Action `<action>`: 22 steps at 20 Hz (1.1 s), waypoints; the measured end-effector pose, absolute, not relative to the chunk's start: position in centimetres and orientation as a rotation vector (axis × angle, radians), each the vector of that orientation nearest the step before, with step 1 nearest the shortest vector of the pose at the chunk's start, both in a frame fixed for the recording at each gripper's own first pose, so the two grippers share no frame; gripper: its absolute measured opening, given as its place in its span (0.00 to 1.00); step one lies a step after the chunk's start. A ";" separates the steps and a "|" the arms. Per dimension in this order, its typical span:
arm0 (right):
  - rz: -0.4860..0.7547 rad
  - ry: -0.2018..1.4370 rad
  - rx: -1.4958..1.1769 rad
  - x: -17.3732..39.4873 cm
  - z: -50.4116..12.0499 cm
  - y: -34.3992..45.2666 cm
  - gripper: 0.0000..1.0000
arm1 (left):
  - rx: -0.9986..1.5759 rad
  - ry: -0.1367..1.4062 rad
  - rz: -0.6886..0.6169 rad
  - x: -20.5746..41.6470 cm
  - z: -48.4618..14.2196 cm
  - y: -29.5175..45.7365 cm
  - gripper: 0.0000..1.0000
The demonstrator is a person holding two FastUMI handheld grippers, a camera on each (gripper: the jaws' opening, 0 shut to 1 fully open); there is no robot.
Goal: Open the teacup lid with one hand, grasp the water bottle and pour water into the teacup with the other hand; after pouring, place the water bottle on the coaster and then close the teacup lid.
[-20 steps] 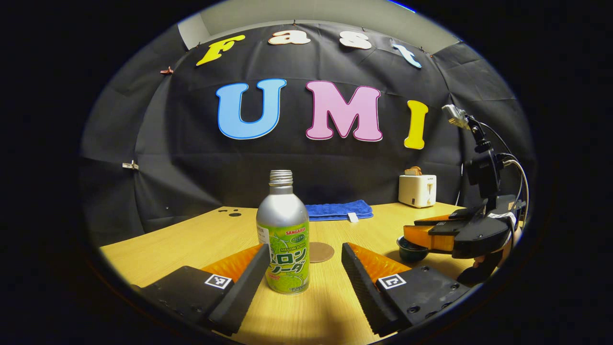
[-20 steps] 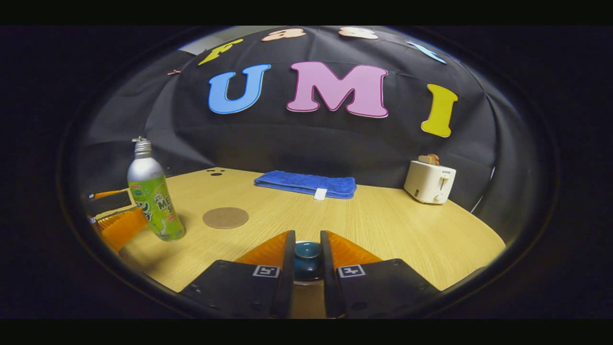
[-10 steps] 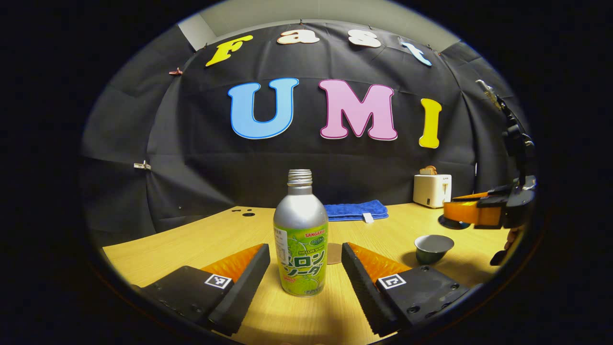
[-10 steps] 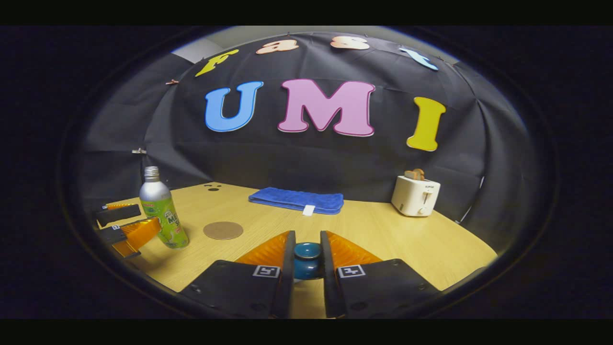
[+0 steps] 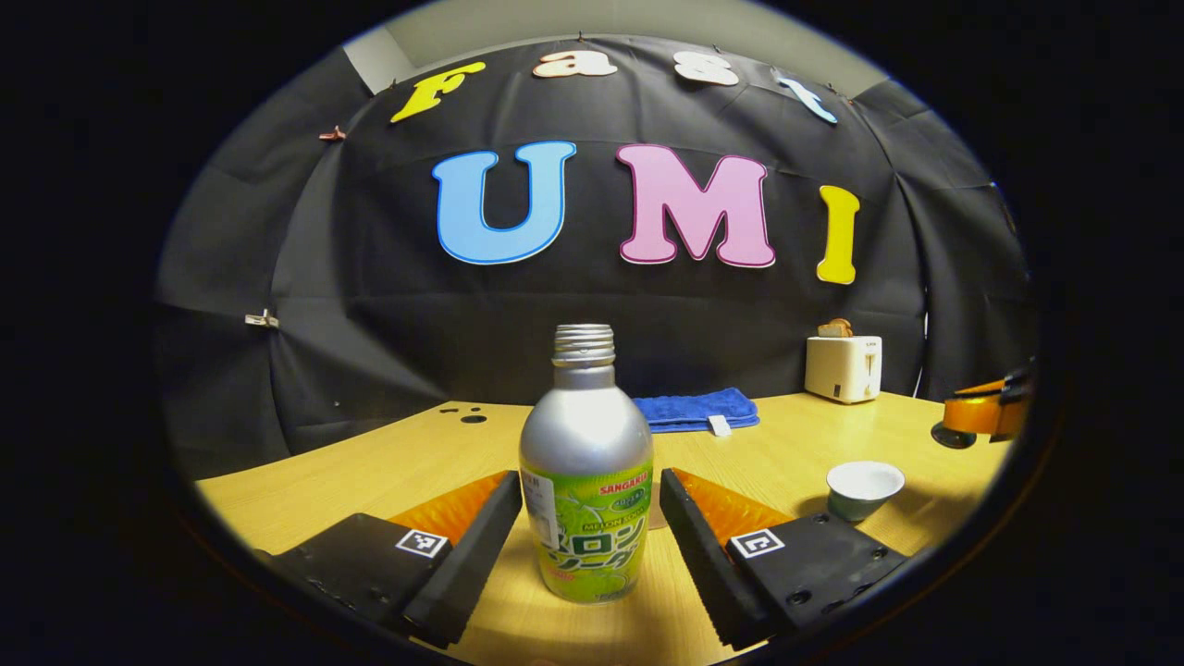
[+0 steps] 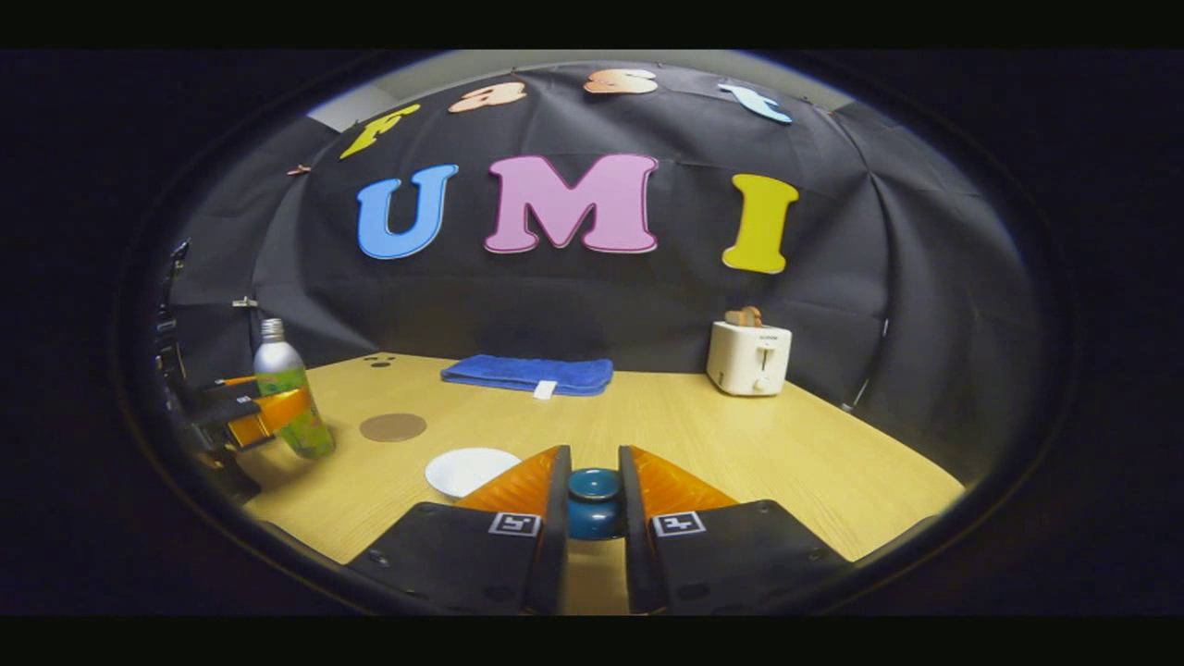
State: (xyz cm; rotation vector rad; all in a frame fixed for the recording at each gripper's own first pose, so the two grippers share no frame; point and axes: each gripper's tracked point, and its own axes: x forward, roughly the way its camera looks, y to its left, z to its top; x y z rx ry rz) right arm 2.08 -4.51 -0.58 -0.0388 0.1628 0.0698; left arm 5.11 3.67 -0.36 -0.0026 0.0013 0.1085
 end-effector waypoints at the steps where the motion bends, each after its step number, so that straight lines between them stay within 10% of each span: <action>1: 0.072 0.174 -0.024 1.9 -1.1 -4.6 0.32 | -0.001 0.003 0.097 5.6 -0.3 3.6 0.95; 10: 0.078 0.131 0.012 2.6 -1.4 -5.1 0.32 | 0.066 0.005 0.038 7.1 -0.4 2.2 0.81; 22: 0.026 0.008 -0.001 3.3 0.2 -6.8 0.29 | 0.755 0.010 -0.124 10.5 2.4 -3.0 0.80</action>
